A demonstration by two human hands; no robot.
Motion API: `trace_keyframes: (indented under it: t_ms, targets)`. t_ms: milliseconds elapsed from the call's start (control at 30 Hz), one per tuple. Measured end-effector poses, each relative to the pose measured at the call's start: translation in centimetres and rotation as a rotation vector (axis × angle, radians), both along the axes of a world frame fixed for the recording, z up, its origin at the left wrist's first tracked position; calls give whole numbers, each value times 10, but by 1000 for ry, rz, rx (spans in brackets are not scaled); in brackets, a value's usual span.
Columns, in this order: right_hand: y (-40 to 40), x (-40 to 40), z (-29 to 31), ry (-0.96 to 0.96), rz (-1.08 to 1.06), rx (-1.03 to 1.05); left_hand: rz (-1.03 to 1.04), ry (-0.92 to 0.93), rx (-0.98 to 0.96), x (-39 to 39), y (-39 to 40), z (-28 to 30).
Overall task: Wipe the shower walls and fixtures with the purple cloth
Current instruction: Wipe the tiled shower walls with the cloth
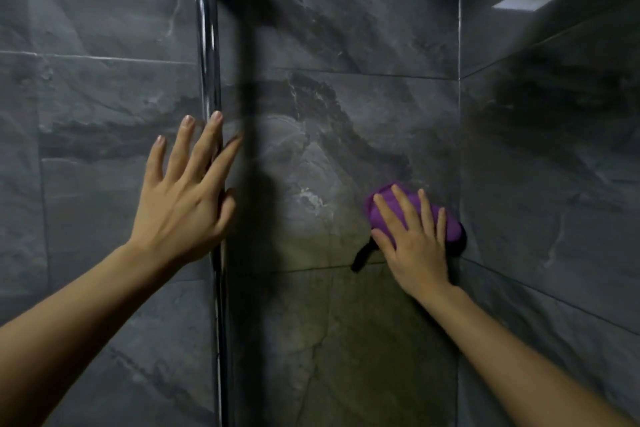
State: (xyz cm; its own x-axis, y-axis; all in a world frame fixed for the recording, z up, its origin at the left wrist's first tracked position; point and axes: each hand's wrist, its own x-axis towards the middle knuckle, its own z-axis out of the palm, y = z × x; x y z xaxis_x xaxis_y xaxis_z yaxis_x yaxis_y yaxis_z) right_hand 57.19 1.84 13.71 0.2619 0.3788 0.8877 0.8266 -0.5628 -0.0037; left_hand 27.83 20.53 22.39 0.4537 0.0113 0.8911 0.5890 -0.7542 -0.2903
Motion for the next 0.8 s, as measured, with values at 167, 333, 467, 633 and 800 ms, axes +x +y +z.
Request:
trace_keyframes:
  t_ms: [167, 333, 467, 633, 800]
  targets:
    - [38, -46, 18, -12, 31, 78, 69, 46, -5, -19, 3, -14]
    - [75, -94, -40, -211, 55, -47, 101, 94, -67, -35, 3, -37]
    - [64, -81, -65, -299, 39, -155, 105, 120, -106, -43, 0, -48]
    - [66, -86, -25, -92, 45, -47, 138, 137, -112, -50, -1, -49]
    - [91, -119, -14, -197, 52, -82, 167, 137, -151, -52, 0, -48]
